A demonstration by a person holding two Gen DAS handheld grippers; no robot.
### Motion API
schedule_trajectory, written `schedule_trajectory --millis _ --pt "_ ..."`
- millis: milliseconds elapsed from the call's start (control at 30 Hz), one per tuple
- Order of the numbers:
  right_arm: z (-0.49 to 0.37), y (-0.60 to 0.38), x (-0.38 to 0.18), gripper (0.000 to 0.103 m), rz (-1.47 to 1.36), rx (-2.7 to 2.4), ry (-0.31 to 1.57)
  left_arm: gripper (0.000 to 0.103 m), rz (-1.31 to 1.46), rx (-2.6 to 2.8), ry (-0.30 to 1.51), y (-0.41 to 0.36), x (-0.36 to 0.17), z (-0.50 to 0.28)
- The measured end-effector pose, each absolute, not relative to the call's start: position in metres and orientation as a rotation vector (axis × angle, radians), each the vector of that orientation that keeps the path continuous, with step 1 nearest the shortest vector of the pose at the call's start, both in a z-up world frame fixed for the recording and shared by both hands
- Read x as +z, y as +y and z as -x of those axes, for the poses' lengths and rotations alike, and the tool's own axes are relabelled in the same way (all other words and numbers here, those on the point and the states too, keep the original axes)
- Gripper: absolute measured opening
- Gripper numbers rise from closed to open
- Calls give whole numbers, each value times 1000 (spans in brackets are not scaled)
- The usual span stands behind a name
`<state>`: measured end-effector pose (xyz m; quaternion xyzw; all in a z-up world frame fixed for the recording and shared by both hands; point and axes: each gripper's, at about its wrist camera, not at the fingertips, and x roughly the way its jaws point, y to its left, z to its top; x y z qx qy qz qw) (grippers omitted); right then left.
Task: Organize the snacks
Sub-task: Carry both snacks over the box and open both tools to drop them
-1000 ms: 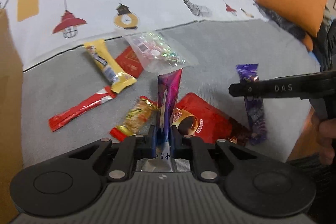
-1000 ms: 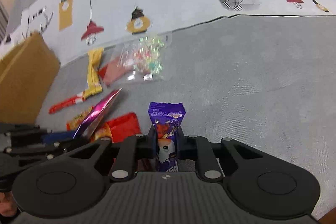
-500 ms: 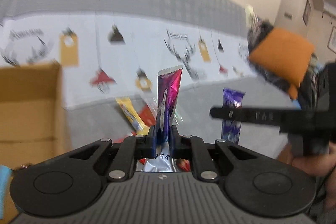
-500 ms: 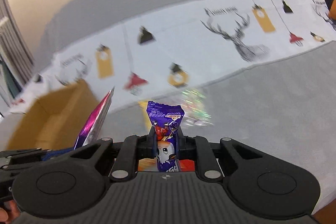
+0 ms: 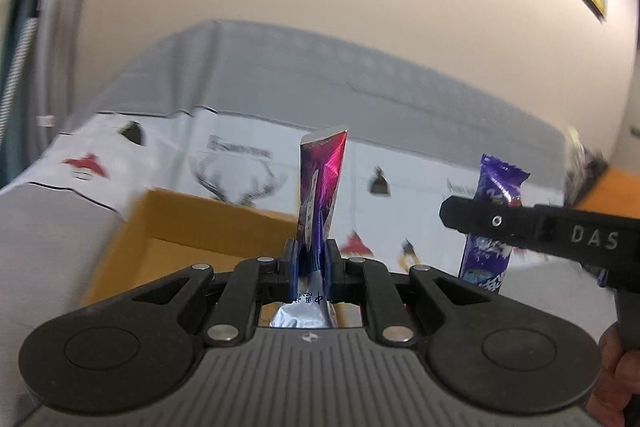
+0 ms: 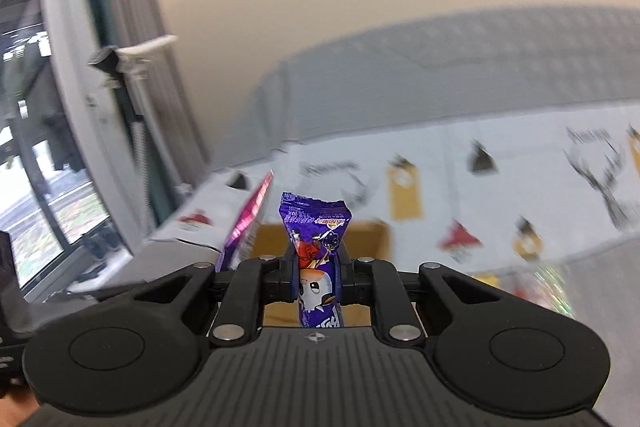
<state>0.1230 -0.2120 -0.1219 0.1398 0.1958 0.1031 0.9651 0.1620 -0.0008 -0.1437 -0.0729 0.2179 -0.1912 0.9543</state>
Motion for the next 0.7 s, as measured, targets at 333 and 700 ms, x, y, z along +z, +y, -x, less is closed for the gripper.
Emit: schedule_trajectory --millis 333,700 --pt "-156 -143 -113 16 -214 297 415 13 210 -317 481 53 -164 -180" --pt "-203 -119 -199 16 -208 261 640 13 197 -266 671 69 -252 -221"
